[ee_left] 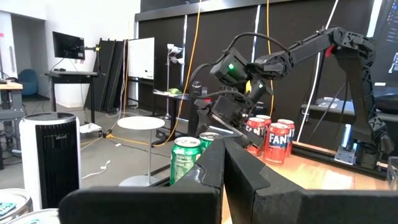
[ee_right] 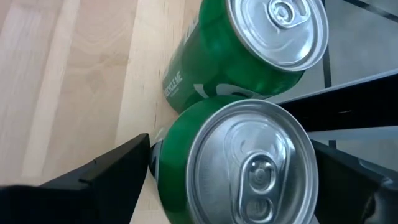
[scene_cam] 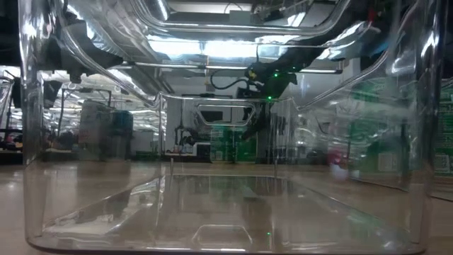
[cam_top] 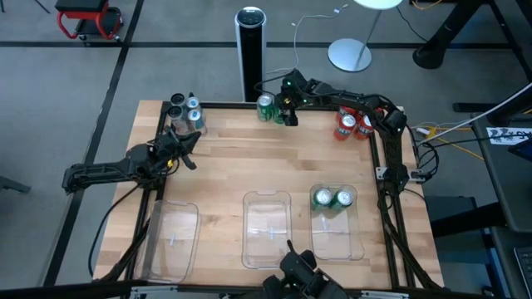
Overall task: Sort soda cans
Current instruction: Put the right green soda can into the right transparent bin
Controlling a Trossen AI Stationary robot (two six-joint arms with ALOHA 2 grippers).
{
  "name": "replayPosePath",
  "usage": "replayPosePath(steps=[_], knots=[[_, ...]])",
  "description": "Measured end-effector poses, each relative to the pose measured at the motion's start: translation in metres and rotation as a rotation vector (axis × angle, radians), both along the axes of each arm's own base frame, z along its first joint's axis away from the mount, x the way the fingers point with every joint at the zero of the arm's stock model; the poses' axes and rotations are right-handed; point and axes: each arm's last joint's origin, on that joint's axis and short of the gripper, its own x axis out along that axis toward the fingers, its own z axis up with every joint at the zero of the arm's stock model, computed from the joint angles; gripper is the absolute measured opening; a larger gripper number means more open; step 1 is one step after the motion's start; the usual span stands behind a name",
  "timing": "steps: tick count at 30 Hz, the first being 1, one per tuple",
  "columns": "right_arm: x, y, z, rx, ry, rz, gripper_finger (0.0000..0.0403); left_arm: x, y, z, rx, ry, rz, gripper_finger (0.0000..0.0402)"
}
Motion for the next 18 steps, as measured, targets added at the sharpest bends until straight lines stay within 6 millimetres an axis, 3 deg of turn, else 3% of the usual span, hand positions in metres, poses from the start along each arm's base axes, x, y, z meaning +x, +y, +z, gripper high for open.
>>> replayPosePath(steps=[7, 18], knots=[[-0.0006, 0.0005, -0.0009, -0.007, 0.016, 0.009, 0.0368, 0.0000, 0.0000, 0.0000, -0.002, -0.002, -0.001, 0.0000], [-0.0005, 0.0019, -0.0013, 0.021, 0.001, 0.050, 0.0324, 0.0000, 0.0000, 0.0000, -0.003, -0.002, -0.001, 0.0000]])
